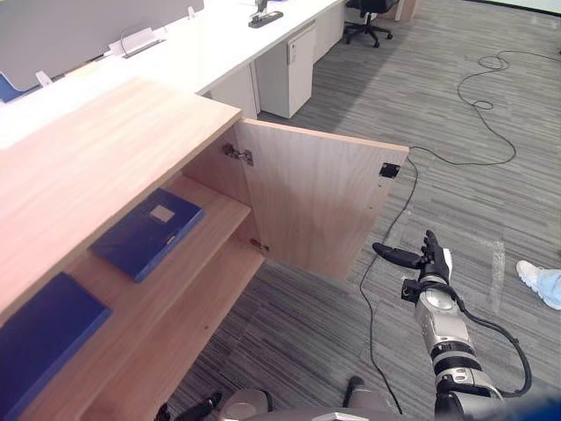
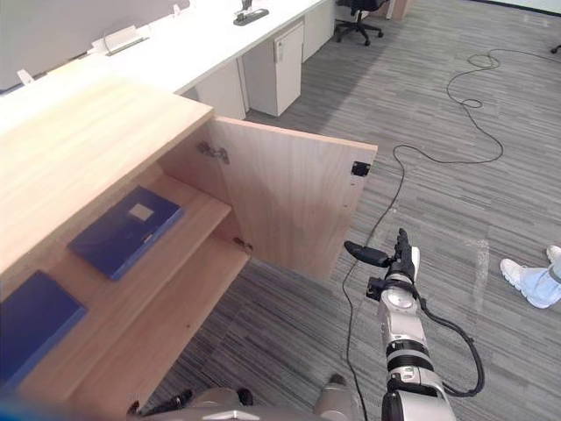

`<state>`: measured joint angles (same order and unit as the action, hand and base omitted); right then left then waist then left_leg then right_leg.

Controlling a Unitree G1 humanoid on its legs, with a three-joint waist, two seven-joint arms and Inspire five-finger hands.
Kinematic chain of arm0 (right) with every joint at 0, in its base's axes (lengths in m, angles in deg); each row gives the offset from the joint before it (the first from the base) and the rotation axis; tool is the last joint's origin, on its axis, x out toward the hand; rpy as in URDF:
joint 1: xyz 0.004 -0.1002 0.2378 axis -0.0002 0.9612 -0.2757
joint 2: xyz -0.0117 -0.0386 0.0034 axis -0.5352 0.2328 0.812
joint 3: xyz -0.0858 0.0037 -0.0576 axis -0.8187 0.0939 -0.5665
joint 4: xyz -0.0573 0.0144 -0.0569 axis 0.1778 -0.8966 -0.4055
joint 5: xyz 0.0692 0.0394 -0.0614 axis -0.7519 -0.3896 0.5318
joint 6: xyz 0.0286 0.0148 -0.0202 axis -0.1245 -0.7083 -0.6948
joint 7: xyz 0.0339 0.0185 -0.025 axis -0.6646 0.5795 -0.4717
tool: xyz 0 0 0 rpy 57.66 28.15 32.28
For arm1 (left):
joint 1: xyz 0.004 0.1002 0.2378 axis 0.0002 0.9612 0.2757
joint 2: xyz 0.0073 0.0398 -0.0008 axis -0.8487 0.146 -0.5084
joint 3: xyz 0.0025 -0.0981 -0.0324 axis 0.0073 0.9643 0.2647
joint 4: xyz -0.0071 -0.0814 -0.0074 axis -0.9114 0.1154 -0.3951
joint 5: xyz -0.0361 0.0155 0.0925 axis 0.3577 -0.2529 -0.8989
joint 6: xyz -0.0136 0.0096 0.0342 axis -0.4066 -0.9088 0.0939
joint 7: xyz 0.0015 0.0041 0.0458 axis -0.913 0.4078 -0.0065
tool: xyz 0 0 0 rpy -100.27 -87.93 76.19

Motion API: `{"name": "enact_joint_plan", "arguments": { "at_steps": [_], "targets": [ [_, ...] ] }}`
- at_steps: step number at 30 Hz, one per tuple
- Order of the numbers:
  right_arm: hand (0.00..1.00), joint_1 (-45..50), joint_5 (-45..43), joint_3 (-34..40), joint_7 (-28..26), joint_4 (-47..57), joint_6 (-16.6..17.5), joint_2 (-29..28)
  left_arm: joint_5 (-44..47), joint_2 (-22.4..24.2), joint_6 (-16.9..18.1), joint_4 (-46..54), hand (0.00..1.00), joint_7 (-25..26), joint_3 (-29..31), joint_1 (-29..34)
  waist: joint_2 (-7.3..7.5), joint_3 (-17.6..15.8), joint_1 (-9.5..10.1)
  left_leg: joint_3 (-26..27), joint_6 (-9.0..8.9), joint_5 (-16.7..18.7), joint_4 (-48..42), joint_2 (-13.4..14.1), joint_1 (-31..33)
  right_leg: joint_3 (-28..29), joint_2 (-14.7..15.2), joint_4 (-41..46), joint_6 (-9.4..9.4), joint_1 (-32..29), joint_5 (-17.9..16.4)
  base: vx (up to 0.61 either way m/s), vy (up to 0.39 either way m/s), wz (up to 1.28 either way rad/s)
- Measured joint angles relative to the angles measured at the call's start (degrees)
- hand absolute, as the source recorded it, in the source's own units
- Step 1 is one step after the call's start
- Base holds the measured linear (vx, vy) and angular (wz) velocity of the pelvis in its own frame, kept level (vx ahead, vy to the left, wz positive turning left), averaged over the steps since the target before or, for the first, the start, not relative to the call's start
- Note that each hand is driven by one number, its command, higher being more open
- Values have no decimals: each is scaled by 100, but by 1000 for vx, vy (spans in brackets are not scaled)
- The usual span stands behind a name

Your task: Walk over to the cabinet, pick up the folder, carry it to the office cabinet, place the folder inside the office cabinet, then close the office cabinet door

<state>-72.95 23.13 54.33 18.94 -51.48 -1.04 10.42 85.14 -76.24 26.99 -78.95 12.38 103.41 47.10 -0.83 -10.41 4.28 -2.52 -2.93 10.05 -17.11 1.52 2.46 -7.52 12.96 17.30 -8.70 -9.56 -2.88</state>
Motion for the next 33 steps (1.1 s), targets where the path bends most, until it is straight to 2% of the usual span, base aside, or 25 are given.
{"name": "enact_joint_plan", "arguments": {
  "at_steps": [1,2,4,9,13,20,23,27,33],
  "targets": [
    [100,76,5,78,6,0,-10,29,0,110,-1,-68,100,1,4,13,-134,69,-9,-95,-83,37,34,150,21,-151,-160,-106,45,68,-8,33,-175,23],
    [100,97,5,85,10,1,-10,30,1,138,-6,-93,100,7,8,23,-155,82,-11,-111,-114,37,73,210,10,-178,-215,-120,67,78,-18,41,-167,10],
    [100,101,5,85,-6,20,-9,36,3,186,-23,-165,100,13,7,39,-173,94,-7,-158,-246,-20,243,390,-30,-256,-409,-199,165,105,-26,42,-157,3],
    [100,124,4,37,-64,79,0,202,-3,184,-43,-289,100,16,62,60,-183,121,-32,-325,-410,-148,608,663,-190,-539,-707,-790,313,490,141,80,-104,16],
    [100,113,-13,-105,-163,112,65,353,-6,186,-80,-286,100,-10,54,73,-227,182,-63,-443,-423,-246,835,658,-218,-680,-714,-1021,309,605,200,69,-7,18],
    [100,-365,-131,-758,-235,63,80,419,-6,161,-70,-270,100,-68,-15,109,-232,202,-96,-610,-406,-422,998,522,-122,-873,-690,-1679,321,852,570,-4,37,14],
    [100,-823,-135,-1159,-304,-59,138,414,-5,157,-67,-232,100,-69,-89,118,-227,201,-43,-683,-399,-556,1079,478,-24,-953,-682,-1893,338,859,737,-95,18,15],
    [100,-1222,-350,-1162,-179,-435,131,450,-3,143,-61,-110,100,-72,-205,192,-211,190,70,-802,-423,-742,1216,470,78,-1056,-702,-2092,367,842,910,-152,-22,13],
    [100,-1756,-480,-1416,-211,-1126,131,690,5,134,19,-107,100,-73,-246,224,-213,154,78,-932,-495,-833,1285,488,227,-1132,-749,-2215,382,787,1013,-133,-31,6]
  ]
}}
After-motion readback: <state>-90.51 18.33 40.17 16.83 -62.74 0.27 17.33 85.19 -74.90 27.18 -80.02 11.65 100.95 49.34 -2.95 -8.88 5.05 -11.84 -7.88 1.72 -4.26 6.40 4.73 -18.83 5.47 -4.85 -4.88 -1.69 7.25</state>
